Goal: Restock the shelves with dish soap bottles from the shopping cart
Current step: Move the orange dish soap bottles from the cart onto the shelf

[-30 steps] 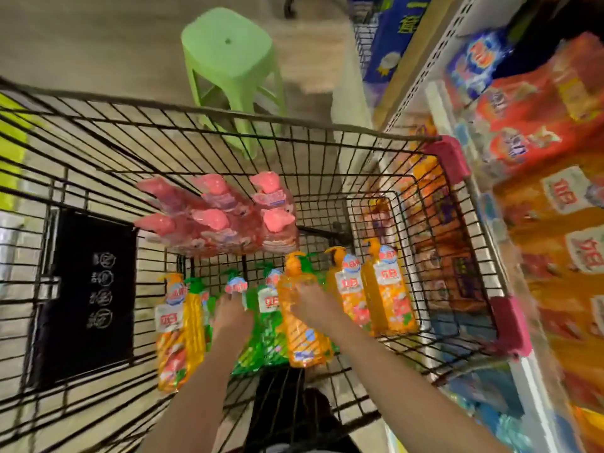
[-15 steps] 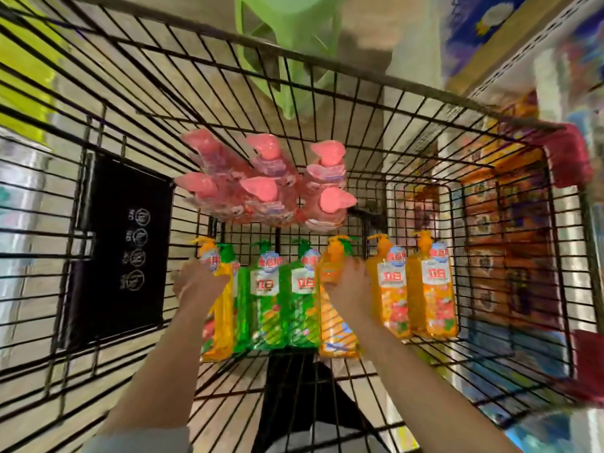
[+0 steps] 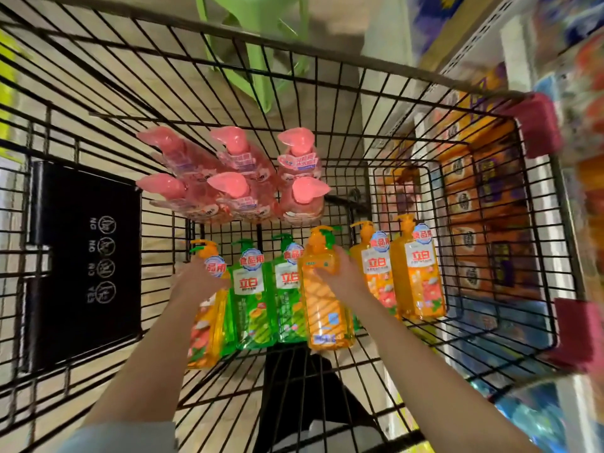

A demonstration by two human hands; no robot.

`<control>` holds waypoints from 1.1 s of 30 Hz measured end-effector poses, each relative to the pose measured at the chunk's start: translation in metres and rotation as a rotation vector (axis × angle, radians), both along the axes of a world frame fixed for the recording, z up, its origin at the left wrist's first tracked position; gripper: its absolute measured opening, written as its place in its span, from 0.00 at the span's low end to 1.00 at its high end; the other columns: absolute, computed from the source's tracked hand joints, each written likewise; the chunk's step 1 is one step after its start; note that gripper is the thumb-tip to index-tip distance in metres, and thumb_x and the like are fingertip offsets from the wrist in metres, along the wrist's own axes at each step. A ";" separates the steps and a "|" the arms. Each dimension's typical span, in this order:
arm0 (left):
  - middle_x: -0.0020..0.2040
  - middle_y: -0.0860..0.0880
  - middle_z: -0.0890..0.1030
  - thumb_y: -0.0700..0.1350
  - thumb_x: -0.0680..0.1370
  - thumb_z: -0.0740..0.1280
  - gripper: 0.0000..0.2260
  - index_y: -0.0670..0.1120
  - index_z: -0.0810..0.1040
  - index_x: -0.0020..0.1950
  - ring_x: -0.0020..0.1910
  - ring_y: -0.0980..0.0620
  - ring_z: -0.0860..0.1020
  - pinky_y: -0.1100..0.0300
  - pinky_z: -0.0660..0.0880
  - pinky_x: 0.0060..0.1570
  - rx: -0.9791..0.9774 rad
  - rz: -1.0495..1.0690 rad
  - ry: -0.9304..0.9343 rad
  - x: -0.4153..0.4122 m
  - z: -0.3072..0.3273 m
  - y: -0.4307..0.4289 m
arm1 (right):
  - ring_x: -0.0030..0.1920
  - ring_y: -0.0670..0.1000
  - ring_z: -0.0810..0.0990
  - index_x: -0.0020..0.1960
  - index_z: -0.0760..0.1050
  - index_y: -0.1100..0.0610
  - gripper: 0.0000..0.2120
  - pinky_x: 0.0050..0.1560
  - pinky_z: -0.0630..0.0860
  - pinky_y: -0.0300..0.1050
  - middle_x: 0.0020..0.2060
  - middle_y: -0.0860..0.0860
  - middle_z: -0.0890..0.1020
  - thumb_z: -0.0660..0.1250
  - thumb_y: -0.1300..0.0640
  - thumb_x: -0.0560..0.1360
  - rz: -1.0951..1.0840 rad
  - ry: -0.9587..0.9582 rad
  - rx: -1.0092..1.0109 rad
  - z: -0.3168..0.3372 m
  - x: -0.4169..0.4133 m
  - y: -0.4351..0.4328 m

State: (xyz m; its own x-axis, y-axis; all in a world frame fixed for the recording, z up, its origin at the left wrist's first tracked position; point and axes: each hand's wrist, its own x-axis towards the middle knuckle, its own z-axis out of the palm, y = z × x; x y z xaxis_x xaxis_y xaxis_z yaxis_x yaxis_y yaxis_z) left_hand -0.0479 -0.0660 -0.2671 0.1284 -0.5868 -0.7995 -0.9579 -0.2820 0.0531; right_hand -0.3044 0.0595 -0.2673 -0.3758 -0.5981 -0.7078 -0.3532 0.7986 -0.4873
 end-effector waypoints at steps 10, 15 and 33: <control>0.36 0.49 0.78 0.56 0.66 0.75 0.17 0.46 0.74 0.40 0.35 0.52 0.76 0.62 0.70 0.33 -0.043 -0.108 0.262 -0.067 0.027 0.000 | 0.55 0.60 0.77 0.62 0.73 0.62 0.19 0.54 0.75 0.51 0.55 0.60 0.78 0.64 0.51 0.76 -0.101 0.240 0.079 -0.016 -0.063 0.008; 0.41 0.45 0.76 0.61 0.70 0.71 0.22 0.43 0.71 0.42 0.45 0.45 0.77 0.56 0.72 0.44 -0.016 -0.175 0.298 -0.103 0.017 0.004 | 0.58 0.60 0.74 0.60 0.73 0.63 0.20 0.56 0.72 0.49 0.56 0.60 0.76 0.67 0.54 0.73 0.039 0.374 0.091 -0.026 -0.085 -0.005; 0.54 0.47 0.75 0.63 0.62 0.77 0.36 0.44 0.68 0.59 0.49 0.49 0.76 0.57 0.74 0.43 0.059 -0.023 0.281 -0.102 -0.015 -0.007 | 0.52 0.61 0.79 0.52 0.78 0.61 0.14 0.49 0.77 0.50 0.47 0.59 0.82 0.70 0.53 0.70 -0.101 0.234 0.223 -0.050 -0.112 -0.042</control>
